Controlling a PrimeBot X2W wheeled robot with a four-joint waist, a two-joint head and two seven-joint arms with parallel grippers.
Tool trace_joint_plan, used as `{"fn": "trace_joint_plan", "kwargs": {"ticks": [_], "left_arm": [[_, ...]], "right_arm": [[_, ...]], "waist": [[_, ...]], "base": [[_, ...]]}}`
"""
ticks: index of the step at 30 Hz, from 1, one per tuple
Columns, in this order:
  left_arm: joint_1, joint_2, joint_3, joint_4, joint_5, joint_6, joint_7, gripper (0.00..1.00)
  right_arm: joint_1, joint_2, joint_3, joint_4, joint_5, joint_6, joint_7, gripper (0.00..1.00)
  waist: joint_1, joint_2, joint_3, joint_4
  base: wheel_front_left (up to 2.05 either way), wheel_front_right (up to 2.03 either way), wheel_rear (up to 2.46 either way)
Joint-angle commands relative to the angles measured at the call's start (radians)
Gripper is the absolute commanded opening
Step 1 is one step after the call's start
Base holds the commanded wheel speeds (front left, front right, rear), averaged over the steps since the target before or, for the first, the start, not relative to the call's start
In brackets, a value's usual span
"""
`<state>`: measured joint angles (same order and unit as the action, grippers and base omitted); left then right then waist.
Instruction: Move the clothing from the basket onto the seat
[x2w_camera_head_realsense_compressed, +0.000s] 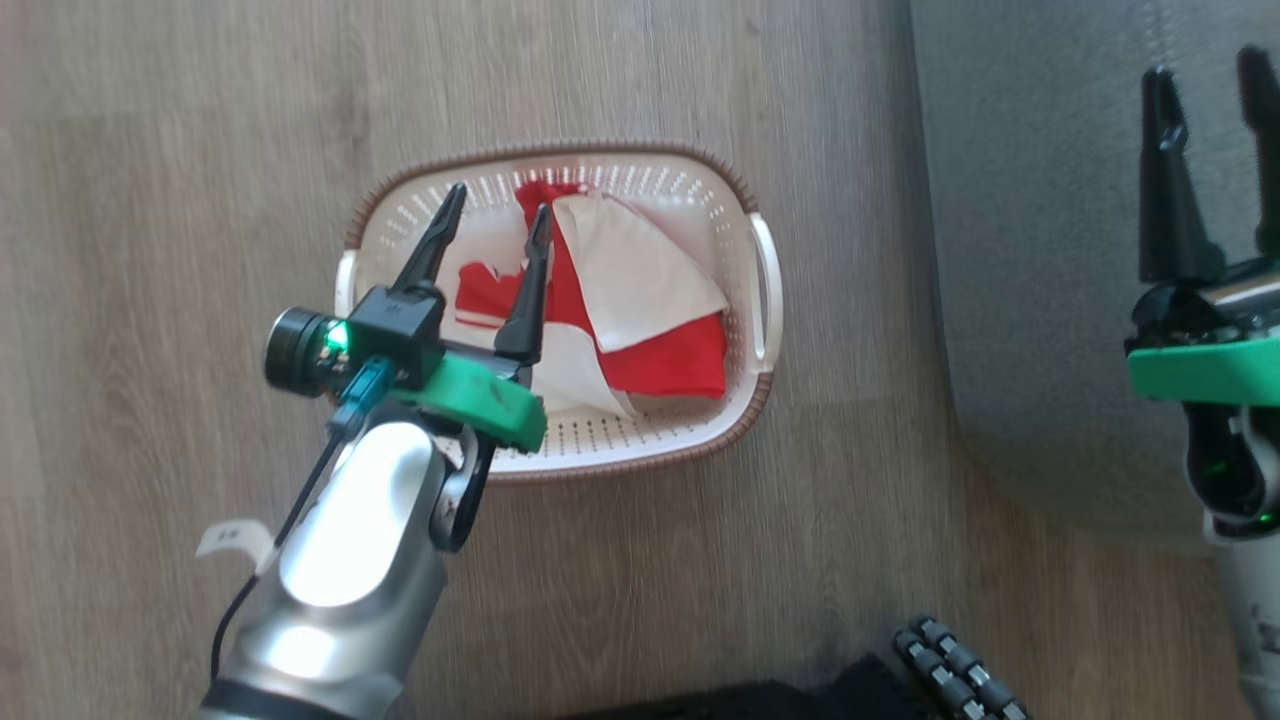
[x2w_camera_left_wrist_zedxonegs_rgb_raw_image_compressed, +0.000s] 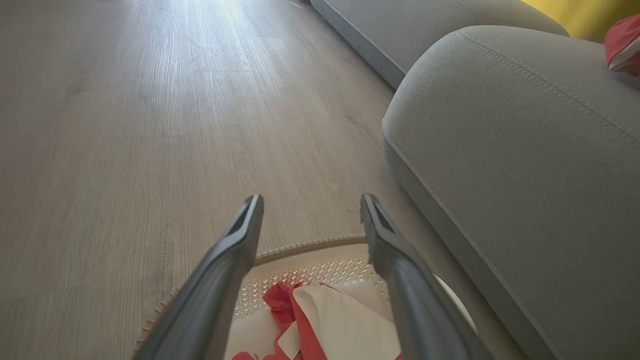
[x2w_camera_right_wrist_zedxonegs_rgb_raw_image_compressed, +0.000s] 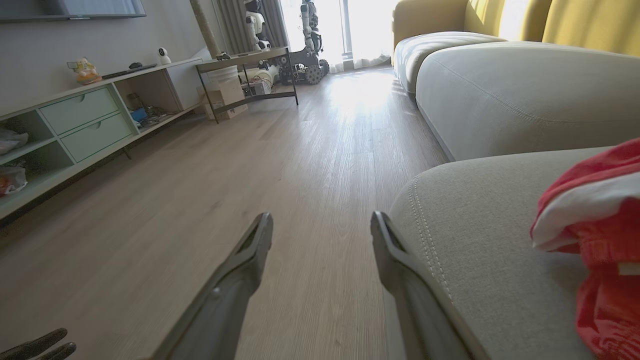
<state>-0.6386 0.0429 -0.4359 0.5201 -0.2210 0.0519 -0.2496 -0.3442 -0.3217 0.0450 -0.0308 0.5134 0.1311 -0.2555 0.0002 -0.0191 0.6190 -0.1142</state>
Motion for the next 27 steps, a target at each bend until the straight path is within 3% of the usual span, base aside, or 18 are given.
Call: {"fn": "trace_joint_plan", "kwargs": {"ticks": [1, 9, 15, 22, 27], "left_arm": [[-0.02, 0.008, -0.003, -0.002, -0.018, 0.0, -0.012, 1.0], [-0.154, 0.008, -0.137, 0.186, -0.135, 0.016, 0.037, 1.0], [-0.253, 0.007, -0.263, 0.307, -0.295, 0.02, 0.117, 1.0], [-0.341, 0.007, -0.344, 0.409, -0.416, 0.007, 0.165, 1.0], [-0.405, 0.007, -0.39, 0.486, -0.49, 0.022, 0.193, 1.0]], "right_arm": [[-0.005, -0.027, 0.008, -0.041, 0.008, 0.0, -0.006, 1.0], [-0.058, -0.022, -0.001, -0.111, -0.005, 0.0, -0.006, 1.0], [-0.087, -0.008, 0.0, -0.167, -0.009, 0.0, -0.006, 1.0], [-0.109, 0.003, 0.0, -0.211, -0.008, 0.0, -0.006, 1.0], [-0.124, 0.015, -0.008, -0.229, -0.007, 0.0, -0.006, 1.0]], "waist": [[-0.0002, 0.0001, 0.048, -0.005], [-0.0002, 0.0001, 0.127, -0.025], [-0.0002, 0.0001, 0.174, -0.053], [-0.0002, 0.0001, 0.226, -0.085], [-0.0002, 0.0001, 0.264, -0.111]], "base": [[0.0, 0.0, 0.0], [0.0, 0.0, 0.0], [0.0, 0.0, 0.0], [0.0, 0.0, 0.0], [0.0, 0.0, 0.0]]}}
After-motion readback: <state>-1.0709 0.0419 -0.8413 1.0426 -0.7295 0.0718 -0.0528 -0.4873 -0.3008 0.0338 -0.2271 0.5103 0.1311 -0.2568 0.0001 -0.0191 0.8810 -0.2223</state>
